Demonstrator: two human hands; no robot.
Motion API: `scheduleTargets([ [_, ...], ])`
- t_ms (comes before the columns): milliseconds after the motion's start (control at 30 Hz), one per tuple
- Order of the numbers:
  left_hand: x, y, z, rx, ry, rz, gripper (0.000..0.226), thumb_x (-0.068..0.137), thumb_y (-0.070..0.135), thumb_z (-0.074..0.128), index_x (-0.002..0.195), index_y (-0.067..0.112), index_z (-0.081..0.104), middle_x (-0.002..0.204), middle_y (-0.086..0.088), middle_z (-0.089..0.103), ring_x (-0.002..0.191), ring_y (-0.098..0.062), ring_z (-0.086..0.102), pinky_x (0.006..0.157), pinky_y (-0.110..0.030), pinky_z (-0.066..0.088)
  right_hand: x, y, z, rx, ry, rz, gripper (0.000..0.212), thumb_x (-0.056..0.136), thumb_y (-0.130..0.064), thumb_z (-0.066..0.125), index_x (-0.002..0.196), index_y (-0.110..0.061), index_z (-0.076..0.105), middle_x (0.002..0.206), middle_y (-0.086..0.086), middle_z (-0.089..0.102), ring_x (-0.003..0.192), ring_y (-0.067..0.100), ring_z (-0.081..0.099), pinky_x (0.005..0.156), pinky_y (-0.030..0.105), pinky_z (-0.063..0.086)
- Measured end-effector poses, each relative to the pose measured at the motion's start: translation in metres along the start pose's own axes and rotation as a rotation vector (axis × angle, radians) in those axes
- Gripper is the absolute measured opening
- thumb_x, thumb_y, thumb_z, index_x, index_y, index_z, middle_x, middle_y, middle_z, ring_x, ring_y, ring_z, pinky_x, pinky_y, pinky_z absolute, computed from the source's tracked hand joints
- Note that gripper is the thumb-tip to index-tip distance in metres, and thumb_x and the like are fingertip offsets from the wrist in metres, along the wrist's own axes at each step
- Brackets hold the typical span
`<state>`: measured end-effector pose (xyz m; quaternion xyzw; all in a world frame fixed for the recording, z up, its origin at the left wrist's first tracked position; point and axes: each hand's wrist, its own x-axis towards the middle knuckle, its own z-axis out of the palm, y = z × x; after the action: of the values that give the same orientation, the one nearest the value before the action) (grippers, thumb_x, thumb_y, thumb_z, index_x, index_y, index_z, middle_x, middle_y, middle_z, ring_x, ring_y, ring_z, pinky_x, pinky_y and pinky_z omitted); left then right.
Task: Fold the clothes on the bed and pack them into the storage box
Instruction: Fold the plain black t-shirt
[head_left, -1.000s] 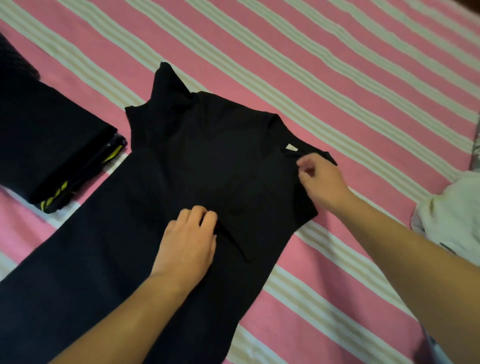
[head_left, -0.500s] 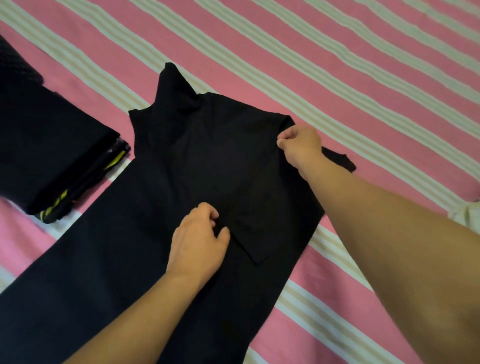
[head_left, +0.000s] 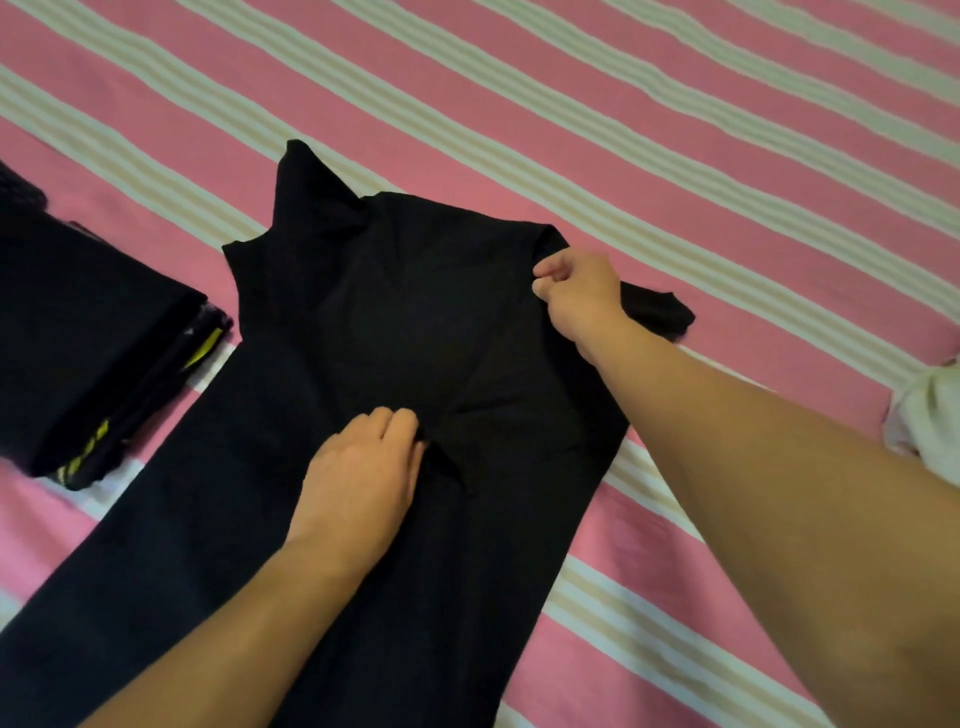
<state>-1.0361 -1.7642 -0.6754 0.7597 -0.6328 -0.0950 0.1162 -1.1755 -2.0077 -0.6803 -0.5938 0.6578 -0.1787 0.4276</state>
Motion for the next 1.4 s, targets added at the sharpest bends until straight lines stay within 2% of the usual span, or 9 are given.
scheduleTargets([
  [233, -0.001, 0.0, 0.005, 0.068, -0.106, 0.076, 0.021, 0.081, 0.017, 0.075, 0.091, 0.017, 0.056, 0.085, 0.002, 0.051, 0.069, -0.018, 0.052, 0.06, -0.037, 0.049, -0.004, 0.01, 0.005, 0.135, 0.076, -0.046, 0.011, 0.091, -0.014, 0.072, 0.097, -0.024, 0.073, 0.095, -0.008, 0.068, 0.092, 0.008, 0.064, 0.096, 0.035, 0.055],
  [333, -0.001, 0.014, -0.003, 0.11, -0.091, 0.032, 0.044, 0.073, 0.018, 0.074, 0.115, 0.013, 0.06, 0.115, -0.009, 0.053, 0.097, -0.029, 0.056, 0.077, -0.043, 0.053, -0.006, 0.006, 0.005, -0.025, 0.057, -0.131, 0.017, 0.094, -0.022, 0.069, 0.111, -0.023, 0.068, 0.106, -0.006, 0.064, 0.098, 0.01, 0.059, 0.099, 0.034, 0.051],
  [467, 0.001, 0.027, -0.009, 0.245, -0.145, 0.382, 0.08, 0.066, 0.016, 0.078, 0.141, 0.021, 0.054, 0.142, -0.017, 0.05, 0.125, -0.04, 0.05, 0.101, -0.05, 0.04, -0.045, 0.012, -0.012, -0.314, 0.181, -0.434, 0.031, 0.1, -0.028, 0.054, 0.13, -0.02, 0.058, 0.125, -0.002, 0.054, 0.118, 0.015, 0.047, 0.103, 0.03, 0.039],
  [633, 0.017, 0.014, -0.01, 0.304, -0.159, 0.637, 0.037, 0.082, 0.018, 0.068, 0.119, 0.018, 0.067, 0.132, -0.011, 0.062, 0.124, -0.033, 0.058, 0.102, -0.045, 0.044, -0.083, 0.072, -0.054, -0.549, 0.077, -0.239, 0.035, 0.097, -0.038, 0.054, 0.124, -0.016, 0.061, 0.111, 0.005, 0.062, 0.104, 0.028, 0.056, 0.09, 0.044, 0.049],
  [800, 0.017, 0.02, -0.015, -0.048, -0.186, 0.523, 0.03, 0.099, 0.034, 0.049, 0.105, 0.017, 0.072, 0.13, -0.003, 0.061, 0.121, -0.02, 0.058, 0.1, -0.033, 0.048, -0.08, 0.07, -0.079, -0.228, -0.134, 0.068, 0.019, 0.094, -0.039, 0.064, 0.103, -0.022, 0.065, 0.087, -0.003, 0.066, 0.083, 0.016, 0.064, 0.078, 0.036, 0.052],
  [967, 0.003, 0.023, -0.003, 0.117, -0.361, 0.533, 0.049, 0.099, 0.061, 0.04, 0.121, 0.03, 0.071, 0.141, 0.001, 0.058, 0.135, -0.018, 0.052, 0.112, -0.034, 0.039, -0.076, 0.071, -0.085, -0.261, -0.222, 0.052, 0.01, 0.092, -0.023, 0.071, 0.099, -0.02, 0.065, 0.078, -0.003, 0.063, 0.072, 0.014, 0.058, 0.07, 0.028, 0.047],
  [1133, 0.017, 0.04, 0.007, 0.115, -0.274, 0.408, 0.054, 0.104, 0.054, 0.028, 0.136, 0.023, 0.058, 0.129, 0.001, 0.058, 0.112, -0.018, 0.056, 0.092, -0.035, 0.05, -0.074, 0.072, -0.094, -0.164, -0.239, 0.073, 0.008, 0.093, -0.015, 0.069, 0.101, -0.016, 0.067, 0.08, 0.001, 0.063, 0.066, 0.01, 0.056, 0.063, 0.021, 0.042],
  [1300, 0.022, 0.046, 0.022, 0.223, -0.429, 0.401, 0.067, 0.098, 0.066, 0.026, 0.159, 0.037, 0.022, 0.151, -0.007, 0.039, 0.128, -0.029, 0.045, 0.099, -0.046, 0.042, -0.072, 0.073, -0.093, -0.195, -0.201, 0.093, 0.01, 0.093, -0.017, 0.068, 0.103, -0.017, 0.067, 0.09, 0.005, 0.064, 0.081, 0.018, 0.06, 0.069, 0.024, 0.045],
  [1400, 0.007, 0.051, 0.026, 0.261, -0.479, 0.322, 0.072, 0.097, 0.068, 0.024, 0.161, 0.037, 0.014, 0.168, -0.01, 0.017, 0.152, -0.038, 0.019, 0.118, -0.056, 0.022, -0.078, 0.066, -0.077, -0.514, 0.031, -0.28, 0.038, 0.092, -0.028, 0.067, 0.128, -0.017, 0.059, 0.122, 0.006, 0.055, 0.114, 0.023, 0.052, 0.095, 0.031, 0.044],
])
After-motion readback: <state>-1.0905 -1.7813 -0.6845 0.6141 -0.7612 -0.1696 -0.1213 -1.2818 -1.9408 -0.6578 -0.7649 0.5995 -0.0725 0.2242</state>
